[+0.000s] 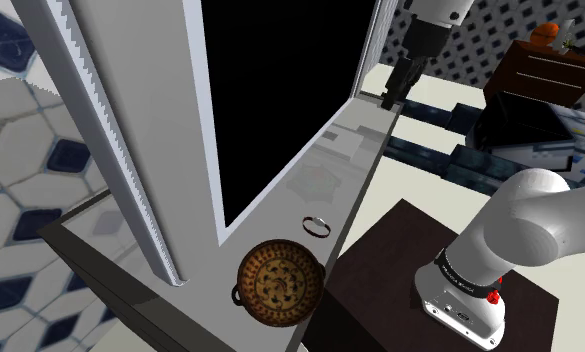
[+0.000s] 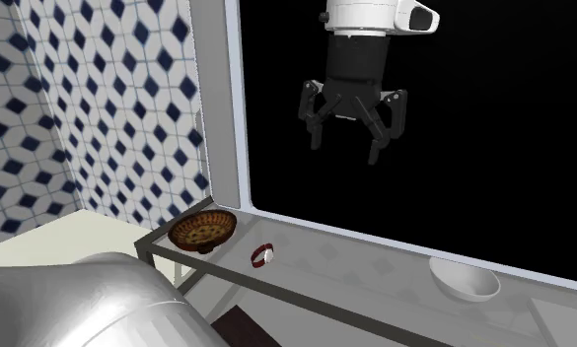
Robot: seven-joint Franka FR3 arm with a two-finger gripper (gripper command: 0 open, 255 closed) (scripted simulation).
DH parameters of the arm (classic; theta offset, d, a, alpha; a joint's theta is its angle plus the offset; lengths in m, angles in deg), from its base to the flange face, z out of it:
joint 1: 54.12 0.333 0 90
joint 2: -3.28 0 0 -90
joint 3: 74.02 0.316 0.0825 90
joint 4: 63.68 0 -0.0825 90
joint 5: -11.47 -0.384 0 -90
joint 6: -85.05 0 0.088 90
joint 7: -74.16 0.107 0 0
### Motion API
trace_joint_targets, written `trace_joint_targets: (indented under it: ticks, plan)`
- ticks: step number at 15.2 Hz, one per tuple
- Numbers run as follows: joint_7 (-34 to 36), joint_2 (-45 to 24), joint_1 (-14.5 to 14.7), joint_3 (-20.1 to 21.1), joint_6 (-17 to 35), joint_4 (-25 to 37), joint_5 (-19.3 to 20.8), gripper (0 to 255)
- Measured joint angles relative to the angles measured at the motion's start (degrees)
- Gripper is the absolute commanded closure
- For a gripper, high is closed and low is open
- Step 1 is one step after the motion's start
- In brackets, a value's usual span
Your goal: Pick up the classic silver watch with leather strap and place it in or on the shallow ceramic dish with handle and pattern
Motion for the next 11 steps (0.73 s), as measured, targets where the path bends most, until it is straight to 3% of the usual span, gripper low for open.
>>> trace_joint_targets:
  ticks: [4, 11]
  plan:
    - [1.9, 0.1, 0.7, 1.9, 2.1, -2.7, -1.2, 0]
    - [6.9, -2.1, 3.0, 7.4, 10.8, -11.3, -5.3, 0]
